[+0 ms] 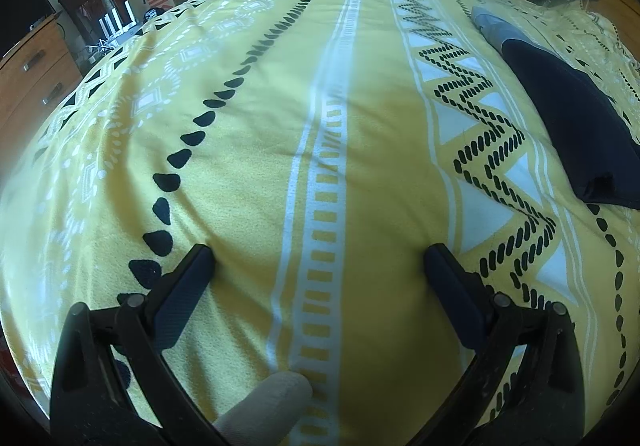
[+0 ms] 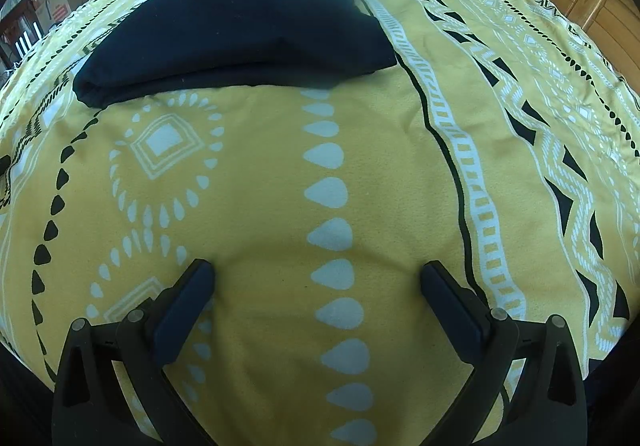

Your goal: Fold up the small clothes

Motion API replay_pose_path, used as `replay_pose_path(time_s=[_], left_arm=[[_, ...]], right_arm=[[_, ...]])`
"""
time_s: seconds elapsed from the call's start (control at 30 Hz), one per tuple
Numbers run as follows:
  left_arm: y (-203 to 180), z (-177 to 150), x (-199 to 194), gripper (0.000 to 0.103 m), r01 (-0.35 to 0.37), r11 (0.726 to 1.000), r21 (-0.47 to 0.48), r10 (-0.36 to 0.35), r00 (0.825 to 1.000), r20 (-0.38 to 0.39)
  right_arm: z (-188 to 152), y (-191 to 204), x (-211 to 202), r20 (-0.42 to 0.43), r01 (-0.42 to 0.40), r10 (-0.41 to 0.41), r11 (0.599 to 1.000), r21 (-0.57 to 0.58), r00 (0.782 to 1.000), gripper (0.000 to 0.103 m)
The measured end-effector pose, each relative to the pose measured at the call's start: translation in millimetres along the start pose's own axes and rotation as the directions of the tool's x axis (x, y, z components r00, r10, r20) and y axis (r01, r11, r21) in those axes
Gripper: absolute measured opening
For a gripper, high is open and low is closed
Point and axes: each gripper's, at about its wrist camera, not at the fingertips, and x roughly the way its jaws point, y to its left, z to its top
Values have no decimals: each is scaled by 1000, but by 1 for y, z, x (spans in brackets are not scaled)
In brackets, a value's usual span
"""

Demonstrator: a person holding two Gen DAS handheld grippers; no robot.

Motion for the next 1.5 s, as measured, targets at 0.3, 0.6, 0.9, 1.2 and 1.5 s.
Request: replay_pose_path(time_s=[0.3,0.6,0.9,1.2,1.5], left_arm=[[0,1,1,103,11,1000,-2,-11,1000,-8],[0,2,3,103,7,1000,-3,-7,1000,-2],[-1,1,2,103,4,1000,-2,-4,1000,5],[2,7,-3,103,12,1000,-16,-11,1000,2],[-47,58,-112,103,-4,997,72,-14,971,240]], right_arm=[[0,-1,1,-5,-5,5,1000,4,1000,103],[0,-1,1,-4,-4,4,1000,4,1000,103],[-1,-1,1,-4,-5,5,1000,5,1000,103],[1,0,-1,3,4,-4,1000,-4,1000,103],[-2,-3,-21,73,-18,18,1000,0,997,101]])
